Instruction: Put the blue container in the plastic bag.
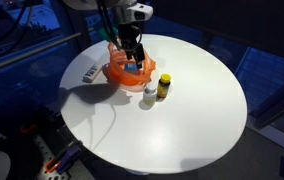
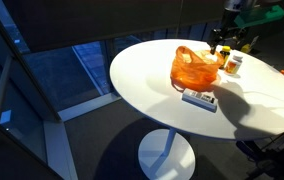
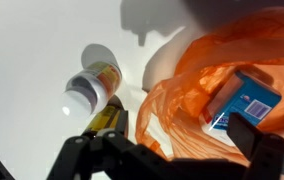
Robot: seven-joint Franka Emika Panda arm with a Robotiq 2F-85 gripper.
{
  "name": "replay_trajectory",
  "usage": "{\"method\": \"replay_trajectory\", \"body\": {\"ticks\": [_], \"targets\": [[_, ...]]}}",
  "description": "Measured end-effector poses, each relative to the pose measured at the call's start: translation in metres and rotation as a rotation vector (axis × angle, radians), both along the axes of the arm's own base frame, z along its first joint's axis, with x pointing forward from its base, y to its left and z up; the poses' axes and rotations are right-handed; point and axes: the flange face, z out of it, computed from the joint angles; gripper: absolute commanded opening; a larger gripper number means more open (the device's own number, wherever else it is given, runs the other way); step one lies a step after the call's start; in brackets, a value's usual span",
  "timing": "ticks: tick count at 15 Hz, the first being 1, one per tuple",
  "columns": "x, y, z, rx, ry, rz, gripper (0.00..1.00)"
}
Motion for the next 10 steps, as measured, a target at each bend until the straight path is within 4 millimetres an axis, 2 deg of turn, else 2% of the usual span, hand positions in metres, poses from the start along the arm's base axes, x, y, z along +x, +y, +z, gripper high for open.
{"method": "replay_trajectory", "body": {"ticks": [5, 10], "targets": [[-0.025, -0.033, 0.038, 0.070, 0.102, 0.145, 1.00], [-0.045, -0.048, 0.081, 0.153, 0.190, 0.203, 1.00]]}}
